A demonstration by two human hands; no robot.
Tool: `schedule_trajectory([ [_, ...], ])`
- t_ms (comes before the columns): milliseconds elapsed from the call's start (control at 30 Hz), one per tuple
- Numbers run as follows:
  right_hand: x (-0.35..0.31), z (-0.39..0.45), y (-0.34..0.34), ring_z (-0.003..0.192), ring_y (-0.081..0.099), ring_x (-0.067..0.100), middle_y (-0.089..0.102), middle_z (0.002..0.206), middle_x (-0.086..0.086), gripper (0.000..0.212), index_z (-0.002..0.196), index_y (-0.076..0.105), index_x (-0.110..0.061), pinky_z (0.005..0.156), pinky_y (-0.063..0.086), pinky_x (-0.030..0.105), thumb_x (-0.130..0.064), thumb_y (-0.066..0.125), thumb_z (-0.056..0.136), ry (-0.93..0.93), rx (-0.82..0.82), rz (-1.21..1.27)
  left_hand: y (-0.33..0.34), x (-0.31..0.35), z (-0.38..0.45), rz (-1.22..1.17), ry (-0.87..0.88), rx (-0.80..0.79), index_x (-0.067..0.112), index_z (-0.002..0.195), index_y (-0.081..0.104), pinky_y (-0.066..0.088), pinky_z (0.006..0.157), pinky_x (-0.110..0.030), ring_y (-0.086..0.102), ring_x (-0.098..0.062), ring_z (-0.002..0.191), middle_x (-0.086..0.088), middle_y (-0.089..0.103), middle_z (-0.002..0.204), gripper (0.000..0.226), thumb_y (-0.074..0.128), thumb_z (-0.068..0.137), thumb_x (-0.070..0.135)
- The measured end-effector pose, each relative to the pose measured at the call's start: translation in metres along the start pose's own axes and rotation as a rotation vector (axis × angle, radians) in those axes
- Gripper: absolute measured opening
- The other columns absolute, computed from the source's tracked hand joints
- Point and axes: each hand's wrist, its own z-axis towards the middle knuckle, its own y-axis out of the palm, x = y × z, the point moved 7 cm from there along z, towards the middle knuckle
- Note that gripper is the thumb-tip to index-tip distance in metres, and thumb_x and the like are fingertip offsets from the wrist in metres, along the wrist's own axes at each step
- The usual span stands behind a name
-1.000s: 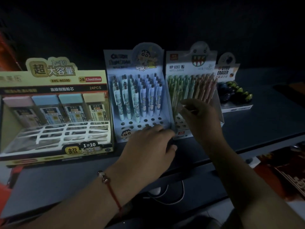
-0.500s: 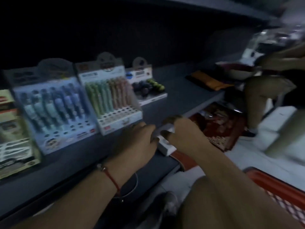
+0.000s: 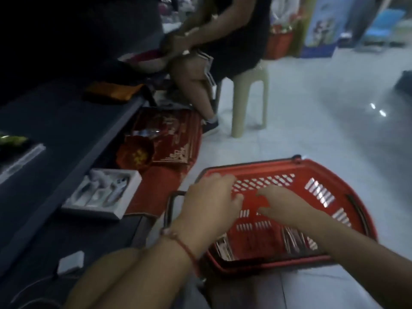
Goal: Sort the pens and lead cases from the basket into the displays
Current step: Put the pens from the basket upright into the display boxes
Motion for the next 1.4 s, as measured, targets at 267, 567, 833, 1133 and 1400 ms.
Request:
schedule_trajectory([
  [267, 0.103, 0.048, 0.122, 0.111, 0.066, 0.019, 0.069, 0.123, 0.009, 0.038, 0.123, 0.066, -0.012, 0.093, 0.048, 0.024, -0.029, 0.065, 0.089, 0.197, -0.219, 0.247, 0.169, 0.033, 0.016, 0.008, 0.087, -0.362, 0.025, 0.120, 0.059, 0.048, 0.088, -0.041, 0.058, -0.029, 0.106, -0.002, 0.062, 0.112, 0.036, 0.049, 0.089, 0.041],
  [567, 0.164, 0.050, 0.211, 0.120, 0.060, 0.034, 0.064, 0.127, 0.017, 0.036, 0.123, 0.063, -0.003, 0.080, 0.044, 0.031, -0.025, 0.061, 0.095, 0.566, -0.638, 0.344, 0.238, -0.012, 0.023, -0.023, 0.038, -0.581, 0.026, 0.121, 0.058, 0.039, 0.104, -0.038, 0.053, -0.023, 0.118, 0.003, 0.060, 0.116, 0.031, 0.047, 0.096, 0.039],
  [833, 0.186, 0.069, 0.260, 0.115, 0.062, 0.034, 0.066, 0.121, 0.015, 0.044, 0.119, 0.065, -0.004, 0.083, 0.051, 0.036, -0.030, 0.074, 0.084, 0.751, -0.554, 0.424, 0.244, 0.016, 0.035, -0.065, 0.104, -0.597, 0.022, 0.115, 0.056, 0.042, 0.091, -0.040, 0.053, -0.026, 0.108, -0.003, 0.058, 0.113, 0.023, 0.046, 0.098, 0.031],
  [1133, 0.214, 0.081, 0.301, 0.091, 0.065, 0.025, 0.061, 0.102, 0.014, 0.042, 0.129, 0.048, 0.002, 0.082, 0.058, 0.035, -0.010, 0.063, 0.092, 0.982, -0.374, 0.435, 0.252, 0.021, 0.041, -0.092, 0.109, -0.650, 0.021, 0.121, 0.053, 0.038, 0.096, -0.042, 0.050, -0.027, 0.114, -0.005, 0.055, 0.121, 0.025, 0.047, 0.098, 0.026],
  [1400, 0.209, 0.088, 0.307, 0.067, 0.056, 0.012, 0.060, 0.096, 0.005, 0.038, 0.124, 0.055, -0.011, 0.048, 0.040, 0.017, -0.025, 0.067, 0.092, 0.942, -0.230, 0.348, 0.265, 0.010, 0.044, -0.086, 0.070, -0.708, 0.019, 0.122, 0.053, 0.038, 0.096, -0.041, 0.050, -0.028, 0.114, -0.006, 0.055, 0.122, 0.026, 0.048, 0.098, 0.025],
])
